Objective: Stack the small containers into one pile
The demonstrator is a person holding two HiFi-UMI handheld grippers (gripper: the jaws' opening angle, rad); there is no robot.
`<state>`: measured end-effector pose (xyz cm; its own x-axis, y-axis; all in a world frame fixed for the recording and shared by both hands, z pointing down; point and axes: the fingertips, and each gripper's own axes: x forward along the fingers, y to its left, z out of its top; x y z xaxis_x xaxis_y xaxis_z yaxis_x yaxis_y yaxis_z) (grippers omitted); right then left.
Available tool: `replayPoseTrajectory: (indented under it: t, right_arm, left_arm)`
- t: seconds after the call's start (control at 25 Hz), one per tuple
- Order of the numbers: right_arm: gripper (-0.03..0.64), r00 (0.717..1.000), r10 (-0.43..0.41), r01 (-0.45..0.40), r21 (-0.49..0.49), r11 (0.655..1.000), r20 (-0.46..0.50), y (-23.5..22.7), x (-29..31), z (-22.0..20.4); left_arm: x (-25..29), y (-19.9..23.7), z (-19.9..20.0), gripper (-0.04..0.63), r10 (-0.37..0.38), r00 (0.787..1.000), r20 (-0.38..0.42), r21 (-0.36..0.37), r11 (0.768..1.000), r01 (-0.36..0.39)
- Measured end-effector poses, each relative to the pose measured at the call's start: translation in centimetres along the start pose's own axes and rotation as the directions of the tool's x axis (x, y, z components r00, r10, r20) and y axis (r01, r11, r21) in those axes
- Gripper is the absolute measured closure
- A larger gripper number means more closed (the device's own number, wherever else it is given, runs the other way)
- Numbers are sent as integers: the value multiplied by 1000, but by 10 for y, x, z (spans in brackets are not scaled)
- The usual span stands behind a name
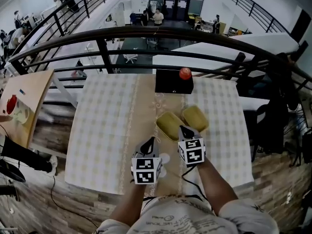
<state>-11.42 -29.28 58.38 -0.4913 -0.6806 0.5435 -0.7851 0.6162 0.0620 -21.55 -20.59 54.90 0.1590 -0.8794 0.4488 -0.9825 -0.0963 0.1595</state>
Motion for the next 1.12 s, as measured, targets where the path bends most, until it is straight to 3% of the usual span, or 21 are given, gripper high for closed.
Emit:
replayPoseTrajectory:
  t: [0.16, 0.64, 0.8, 1.12]
  right_arm:
    - [615, 993, -63, 59, 41, 997, 96, -2, -26, 23]
    - [615, 932, -154, 123, 113, 986, 329, -74, -142, 64]
    - [615, 923, -148, 115, 113, 987, 354, -92, -158, 66]
    - [615, 934, -125, 110, 61, 992, 336, -110, -163, 41]
  left_arm:
    - [-1, -5, 17, 591, -51, 998, 28, 46, 998, 50]
    - [-1, -106, 61, 591, -112, 988, 104, 125, 987, 98]
    - [1, -131, 74, 592, -112, 985, 128, 136, 986, 94]
    - [9, -165, 69, 591, -105, 987, 124, 148, 985, 86]
